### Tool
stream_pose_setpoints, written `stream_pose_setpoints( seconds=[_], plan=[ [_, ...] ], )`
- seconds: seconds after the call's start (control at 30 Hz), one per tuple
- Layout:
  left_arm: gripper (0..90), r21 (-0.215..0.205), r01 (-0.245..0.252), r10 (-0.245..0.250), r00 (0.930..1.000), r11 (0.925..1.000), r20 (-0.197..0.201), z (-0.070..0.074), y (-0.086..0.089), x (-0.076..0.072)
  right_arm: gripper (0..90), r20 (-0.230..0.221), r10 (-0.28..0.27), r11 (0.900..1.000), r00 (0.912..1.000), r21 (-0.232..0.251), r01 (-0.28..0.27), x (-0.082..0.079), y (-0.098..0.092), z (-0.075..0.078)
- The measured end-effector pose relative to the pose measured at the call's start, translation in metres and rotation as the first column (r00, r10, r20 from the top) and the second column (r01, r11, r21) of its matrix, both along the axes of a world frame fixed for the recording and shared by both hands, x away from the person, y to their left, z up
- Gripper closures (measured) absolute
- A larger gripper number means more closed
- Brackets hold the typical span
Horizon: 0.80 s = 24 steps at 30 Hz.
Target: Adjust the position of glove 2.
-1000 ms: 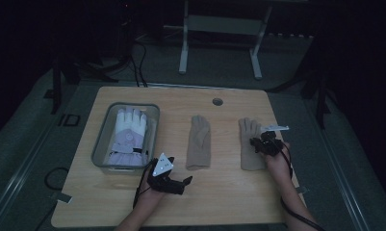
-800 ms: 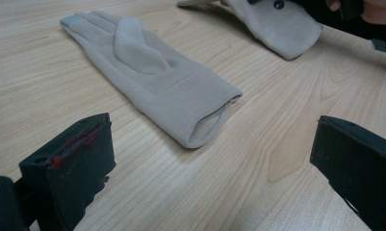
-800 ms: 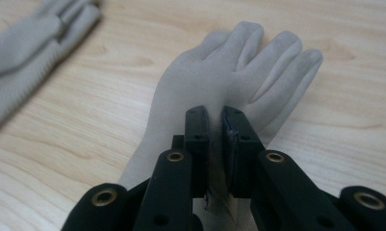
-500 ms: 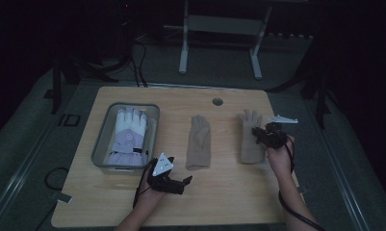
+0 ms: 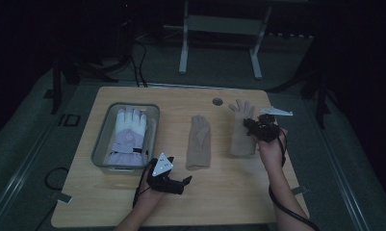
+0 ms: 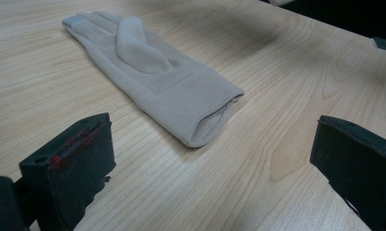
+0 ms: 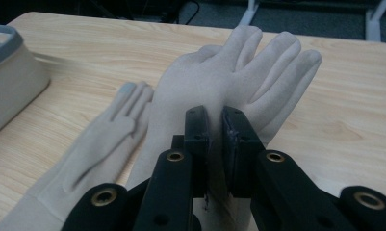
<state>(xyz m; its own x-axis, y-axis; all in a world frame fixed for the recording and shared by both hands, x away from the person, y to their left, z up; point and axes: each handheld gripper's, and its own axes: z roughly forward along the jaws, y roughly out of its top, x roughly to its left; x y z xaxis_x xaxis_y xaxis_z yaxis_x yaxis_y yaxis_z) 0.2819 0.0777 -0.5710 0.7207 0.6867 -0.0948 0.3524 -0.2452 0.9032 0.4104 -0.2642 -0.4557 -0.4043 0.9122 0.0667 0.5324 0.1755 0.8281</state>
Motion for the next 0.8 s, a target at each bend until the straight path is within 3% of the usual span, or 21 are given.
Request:
stream_pose_setpoints(
  seconds=[0.8],
  plan=[
    [1.7,-0.012,0.015,-0.014,0.9998,0.9998,0.011,0.003,0.001,-0.002,81.9,-0.01,0.072,0.997,0.9974,0.043,-0.071,0.009,0.091,0.005]
  ],
)
